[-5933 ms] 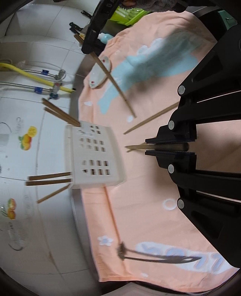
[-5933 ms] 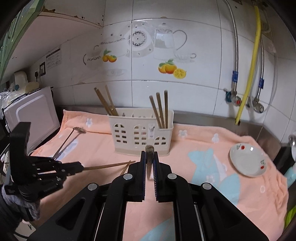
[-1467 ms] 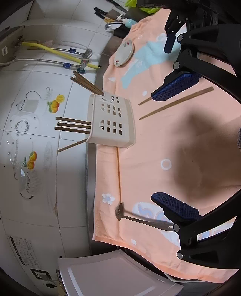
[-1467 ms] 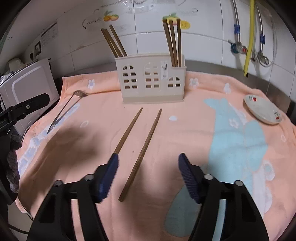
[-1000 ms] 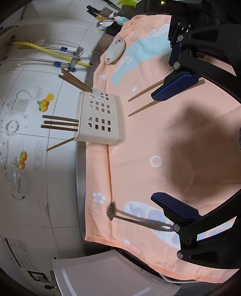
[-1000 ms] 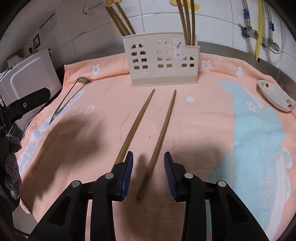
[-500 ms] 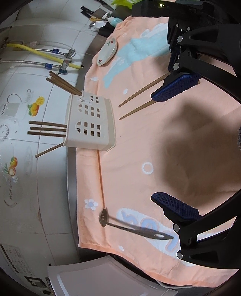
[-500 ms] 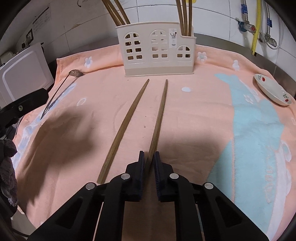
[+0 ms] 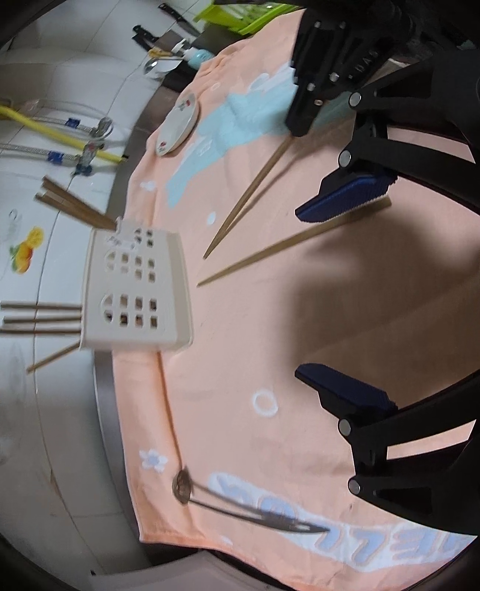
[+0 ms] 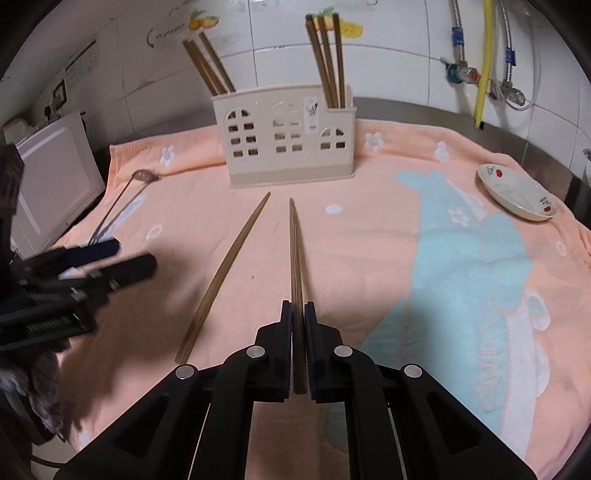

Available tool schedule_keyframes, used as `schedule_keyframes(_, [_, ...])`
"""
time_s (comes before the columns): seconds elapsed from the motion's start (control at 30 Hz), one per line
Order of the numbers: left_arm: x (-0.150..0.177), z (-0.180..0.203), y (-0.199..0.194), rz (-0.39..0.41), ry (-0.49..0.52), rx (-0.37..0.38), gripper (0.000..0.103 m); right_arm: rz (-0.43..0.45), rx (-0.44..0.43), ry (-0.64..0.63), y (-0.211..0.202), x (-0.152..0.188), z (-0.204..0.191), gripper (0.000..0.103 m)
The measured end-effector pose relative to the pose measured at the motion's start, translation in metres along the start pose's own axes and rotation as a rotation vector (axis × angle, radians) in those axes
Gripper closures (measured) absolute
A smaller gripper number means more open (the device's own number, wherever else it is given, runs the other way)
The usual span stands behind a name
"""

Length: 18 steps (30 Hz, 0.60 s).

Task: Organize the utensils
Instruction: 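Grasp a wooden chopstick with the left tool while the right tool grasps the last one, then lift the left tool's chopstick toward the holder while the right tool lifts its chopstick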

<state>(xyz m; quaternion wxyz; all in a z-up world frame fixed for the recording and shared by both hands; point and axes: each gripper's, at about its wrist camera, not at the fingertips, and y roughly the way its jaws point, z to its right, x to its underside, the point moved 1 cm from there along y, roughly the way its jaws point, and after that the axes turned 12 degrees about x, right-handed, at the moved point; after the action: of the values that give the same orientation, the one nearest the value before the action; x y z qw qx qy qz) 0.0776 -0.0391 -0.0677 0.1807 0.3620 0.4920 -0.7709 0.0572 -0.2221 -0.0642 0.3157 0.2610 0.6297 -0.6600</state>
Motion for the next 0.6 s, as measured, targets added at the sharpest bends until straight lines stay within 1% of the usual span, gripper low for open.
schedule_keyframes(0.13, [0.003, 0.011, 0.012, -0.036, 0.019, 0.021, 0.032, 0.027, 0.007, 0.000, -0.008, -0.003, 0.006, 0.096])
schedule_keyframes(0.23, [0.005, 0.017, 0.021, -0.059, 0.026, 0.039, 0.039, 0.037, 0.007, 0.006, -0.011, -0.005, 0.009, 0.096])
schedule_keyframes(0.3, [0.006, 0.021, 0.026, -0.072, 0.028, 0.059, 0.047, 0.044, 0.007, 0.011, -0.013, -0.006, 0.013, 0.096])
schedule_keyframes(0.33, [0.006, 0.022, 0.028, -0.076, 0.030, 0.067, 0.049, 0.046, 0.007, 0.012, -0.014, -0.006, 0.014, 0.096])
schedule_keyframes(0.4, [0.007, 0.025, 0.032, -0.086, 0.035, 0.083, 0.056, 0.052, 0.008, 0.018, -0.016, -0.006, 0.017, 0.096])
schedule_keyframes(0.43, [0.007, 0.026, 0.034, -0.089, 0.036, 0.090, 0.058, 0.053, 0.009, 0.019, -0.016, -0.006, 0.017, 0.096])
schedule_keyframes(0.5, [0.008, 0.029, 0.038, -0.099, 0.038, 0.103, 0.067, 0.057, 0.010, 0.021, -0.017, -0.006, 0.018, 0.096])
schedule_keyframes(0.6, [0.009, 0.031, 0.044, -0.115, 0.042, 0.106, 0.070, 0.061, 0.009, 0.023, -0.019, -0.006, 0.019, 0.096])
